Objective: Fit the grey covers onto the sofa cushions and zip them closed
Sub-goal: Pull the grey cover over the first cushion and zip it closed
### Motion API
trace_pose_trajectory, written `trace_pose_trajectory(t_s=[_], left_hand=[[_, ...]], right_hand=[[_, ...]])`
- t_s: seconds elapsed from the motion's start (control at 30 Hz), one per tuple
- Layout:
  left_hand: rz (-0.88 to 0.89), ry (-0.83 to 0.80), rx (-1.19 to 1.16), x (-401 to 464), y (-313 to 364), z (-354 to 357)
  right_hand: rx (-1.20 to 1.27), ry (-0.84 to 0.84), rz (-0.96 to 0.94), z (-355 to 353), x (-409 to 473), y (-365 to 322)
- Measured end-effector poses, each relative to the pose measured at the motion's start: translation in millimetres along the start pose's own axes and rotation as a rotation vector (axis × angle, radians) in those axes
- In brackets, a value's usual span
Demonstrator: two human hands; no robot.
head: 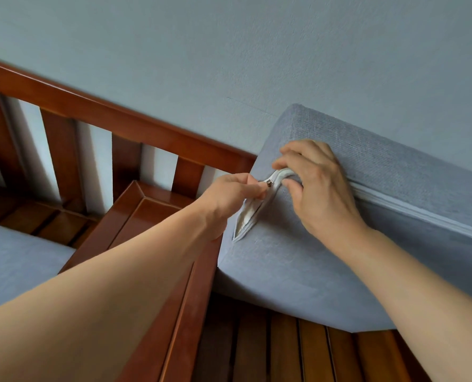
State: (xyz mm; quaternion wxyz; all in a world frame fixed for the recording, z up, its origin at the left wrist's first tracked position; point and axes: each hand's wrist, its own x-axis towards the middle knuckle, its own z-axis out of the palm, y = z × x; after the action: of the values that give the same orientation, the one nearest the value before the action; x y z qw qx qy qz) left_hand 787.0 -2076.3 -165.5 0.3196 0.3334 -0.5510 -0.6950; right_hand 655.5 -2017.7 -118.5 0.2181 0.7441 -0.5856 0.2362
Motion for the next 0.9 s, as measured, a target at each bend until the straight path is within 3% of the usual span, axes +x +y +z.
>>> trace_pose_trajectory(t_s=[0.17, 0.3, 0.63, 0.9], left_hand=[[0.092, 0.031, 0.046, -6, 17, -1], [0.051, 0.024, 0.033, -6, 23, 2], [0.012, 0.179, -0.108, -14, 30, 11], [-0.202, 0.196, -0.266, -12, 34, 19]], right_hand=[[0.013, -0.069, 0.062, -6, 4, 6], [0.049, -0.059, 0.146, -12, 3, 9], [0.068, -0.060, 0.204, -12, 2, 3], [0.075, -0.104, 0.210, -14, 0, 5]])
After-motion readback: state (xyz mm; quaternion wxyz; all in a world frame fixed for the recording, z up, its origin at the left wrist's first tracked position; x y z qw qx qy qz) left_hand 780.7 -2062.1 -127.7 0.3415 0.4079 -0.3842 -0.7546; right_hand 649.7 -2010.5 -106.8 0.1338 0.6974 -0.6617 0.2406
